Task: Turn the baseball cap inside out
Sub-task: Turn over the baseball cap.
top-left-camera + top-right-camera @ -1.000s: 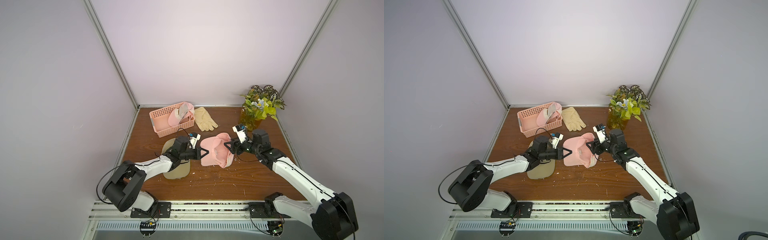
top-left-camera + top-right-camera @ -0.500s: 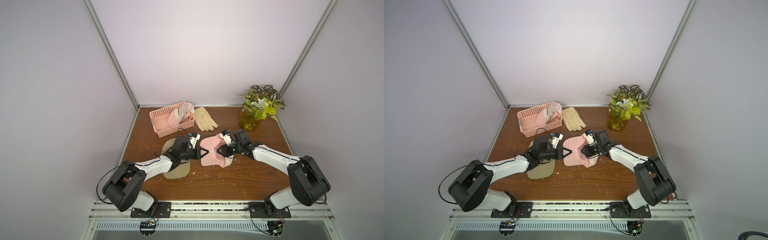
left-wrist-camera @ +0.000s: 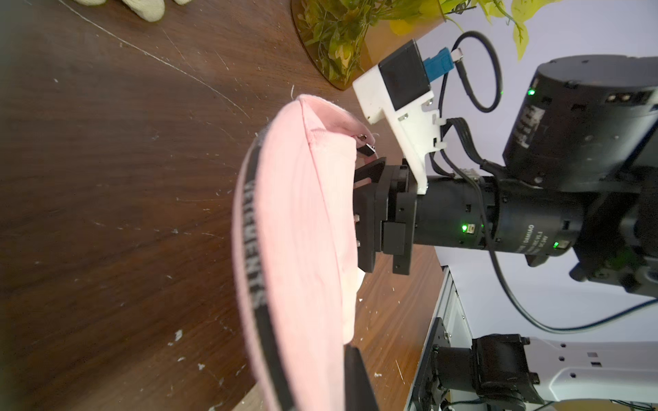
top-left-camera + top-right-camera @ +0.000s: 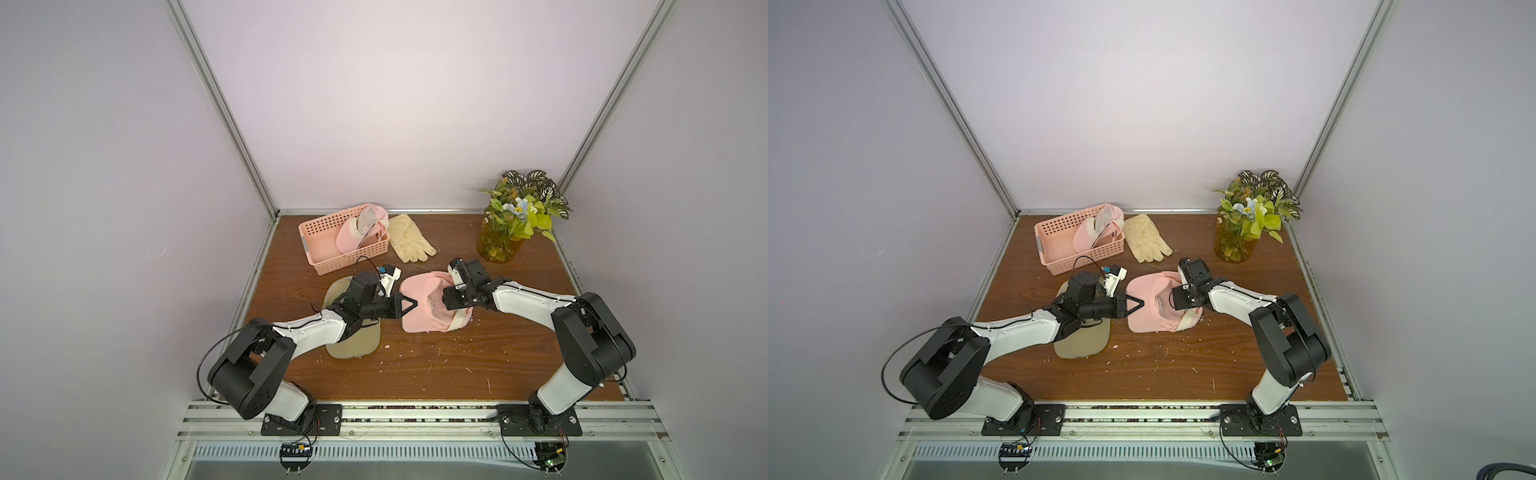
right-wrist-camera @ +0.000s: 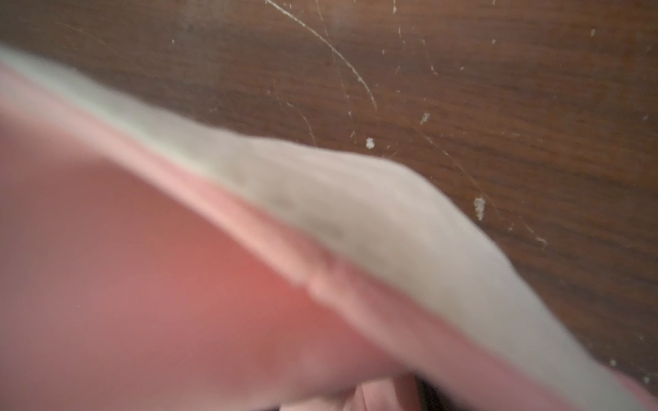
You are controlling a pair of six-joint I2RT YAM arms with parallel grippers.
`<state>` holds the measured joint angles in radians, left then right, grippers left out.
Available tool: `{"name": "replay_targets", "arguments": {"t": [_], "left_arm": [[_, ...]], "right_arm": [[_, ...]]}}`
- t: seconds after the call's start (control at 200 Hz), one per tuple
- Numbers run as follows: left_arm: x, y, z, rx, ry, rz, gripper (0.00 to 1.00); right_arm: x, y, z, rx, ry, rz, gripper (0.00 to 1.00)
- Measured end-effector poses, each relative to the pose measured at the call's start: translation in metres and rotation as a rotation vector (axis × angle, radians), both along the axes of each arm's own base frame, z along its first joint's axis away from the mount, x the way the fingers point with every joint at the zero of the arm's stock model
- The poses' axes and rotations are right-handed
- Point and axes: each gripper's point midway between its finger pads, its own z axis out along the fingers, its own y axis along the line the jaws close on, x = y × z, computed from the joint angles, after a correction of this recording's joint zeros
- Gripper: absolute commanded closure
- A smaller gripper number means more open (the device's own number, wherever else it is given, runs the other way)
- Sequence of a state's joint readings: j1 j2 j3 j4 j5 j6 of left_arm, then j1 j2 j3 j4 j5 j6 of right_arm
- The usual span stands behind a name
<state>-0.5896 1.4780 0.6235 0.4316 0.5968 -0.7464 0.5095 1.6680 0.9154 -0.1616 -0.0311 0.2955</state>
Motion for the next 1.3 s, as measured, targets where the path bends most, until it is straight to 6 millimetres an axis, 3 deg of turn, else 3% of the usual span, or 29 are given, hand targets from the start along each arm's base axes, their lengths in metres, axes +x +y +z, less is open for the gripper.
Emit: {"name": "replay_targets", "arguments": {"t": [0.21, 0.475, 0.636, 0.816, 0.991, 1.296], "left_arm": [[0.004, 0.000, -0.005, 0.011, 0.002, 0.014, 1.00], [0.012, -0.001, -0.012, 0.029, 0.004, 0.033, 1.00], [0.013, 0.000, -0.011, 0.035, -0.003, 0.046, 1.00], [0.017, 0.002, -0.010, 0.047, -0.020, 0.078, 0.98], [0.024, 0.008, -0.007, 0.059, -0.038, 0.131, 0.99], [0.023, 0.014, 0.009, 0.053, -0.086, 0.163, 1.00]], "right_arm": [[0.000, 0.007, -0.009, 0.015, 0.014, 0.016, 0.47], [0.002, 0.018, -0.010, 0.067, 0.012, 0.043, 0.88], [-0.011, 0.033, 0.003, 0.179, 0.021, 0.119, 1.00], [-0.027, 0.047, 0.059, 0.365, -0.030, 0.227, 1.00], [-0.036, 0.037, 0.109, 0.512, -0.119, 0.273, 1.00], [-0.043, -0.005, 0.122, 0.633, -0.149, 0.199, 1.00]]}}
